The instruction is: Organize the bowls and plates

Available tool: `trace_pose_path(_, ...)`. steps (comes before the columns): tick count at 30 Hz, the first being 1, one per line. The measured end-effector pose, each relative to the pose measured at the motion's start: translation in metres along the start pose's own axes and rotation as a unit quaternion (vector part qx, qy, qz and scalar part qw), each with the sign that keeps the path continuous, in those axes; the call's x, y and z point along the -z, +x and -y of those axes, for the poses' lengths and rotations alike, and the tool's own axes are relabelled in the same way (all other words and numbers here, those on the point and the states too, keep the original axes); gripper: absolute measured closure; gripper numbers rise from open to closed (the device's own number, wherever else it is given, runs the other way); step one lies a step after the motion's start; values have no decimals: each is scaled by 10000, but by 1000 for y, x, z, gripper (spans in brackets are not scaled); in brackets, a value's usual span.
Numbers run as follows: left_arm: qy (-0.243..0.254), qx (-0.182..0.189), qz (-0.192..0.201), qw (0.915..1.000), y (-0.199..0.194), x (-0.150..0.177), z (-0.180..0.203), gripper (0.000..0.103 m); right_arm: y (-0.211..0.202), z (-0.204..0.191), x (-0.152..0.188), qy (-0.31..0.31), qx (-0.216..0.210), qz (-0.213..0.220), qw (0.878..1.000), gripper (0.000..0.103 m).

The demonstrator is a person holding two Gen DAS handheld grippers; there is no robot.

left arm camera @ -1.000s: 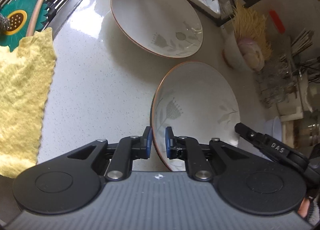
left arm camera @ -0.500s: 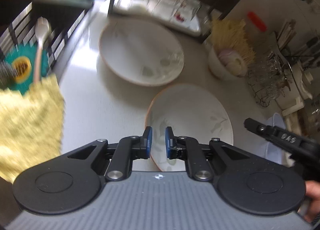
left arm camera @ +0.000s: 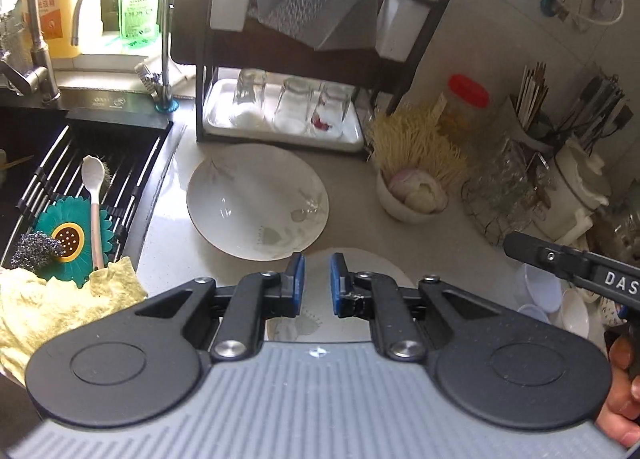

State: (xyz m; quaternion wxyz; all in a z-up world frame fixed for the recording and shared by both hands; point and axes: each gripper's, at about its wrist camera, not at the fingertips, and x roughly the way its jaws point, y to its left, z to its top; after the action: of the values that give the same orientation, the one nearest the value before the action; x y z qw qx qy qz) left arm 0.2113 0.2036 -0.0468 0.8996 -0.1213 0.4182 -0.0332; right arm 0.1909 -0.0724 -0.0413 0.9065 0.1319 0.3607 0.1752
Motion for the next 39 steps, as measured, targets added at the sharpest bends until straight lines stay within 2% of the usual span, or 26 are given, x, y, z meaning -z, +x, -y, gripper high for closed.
trace_pose_path(5, 82, -69, 304, 9995, -23, 1, 11, 87, -20, -10, -4, -295, -148, 148, 9993, 90)
trace_pose_path(10, 83, -37, 494, 9987, -40, 6, 20, 77, -38, -11, -5, -505, -142, 276, 9982, 90)
trace_pose_path(14, 149, -45, 560, 9983, -50, 12, 32, 75, -53, -4, -1, -476, -88, 316, 9983, 90)
trace_pose_path(16, 168, -53, 565, 9982, -55, 17, 38, 62, -59, -3, 3, -472, -66, 323, 9983, 90)
trace_pose_path(21, 296, -69, 603, 9977, -63, 34, 56, 38, -66, 9, 16, -384, -26, 310, 9988, 89)
trace_pose_path(24, 318, -48, 561, 9979, -66, 45, 62, 34, -69, 19, 23, -318, 58, 217, 9992, 89)
trace_pose_path(27, 331, -177, 588, 9976, -72, 56, 67, 30, -77, 24, 29, -330, 122, 254, 9991, 89)
trace_pose_path(28, 323, -181, 580, 9976, -74, 59, 69, 28, -80, 25, 30, -333, 160, 278, 9989, 84)
trace_pose_path(29, 320, -176, 576, 9977, -76, 62, 71, 27, -82, 26, 32, -328, 168, 304, 9989, 75)
trace_pose_path(30, 332, -158, 579, 9976, -77, 65, 73, 27, -86, 28, 34, -303, 141, 354, 9988, 51)
trace_pose_path(31, 337, -150, 576, 9977, -79, 67, 75, 27, -89, 31, 37, -276, 68, 413, 9987, 33)
trace_pose_path(32, 336, -151, 587, 9976, -82, 69, 78, 27, -92, 34, 39, -239, 11, 447, 9987, 30)
trace_pose_path(39, 360, -263, 624, 9971, -94, 89, 103, 21, -116, 50, 50, -347, 16, 527, 9980, 31)
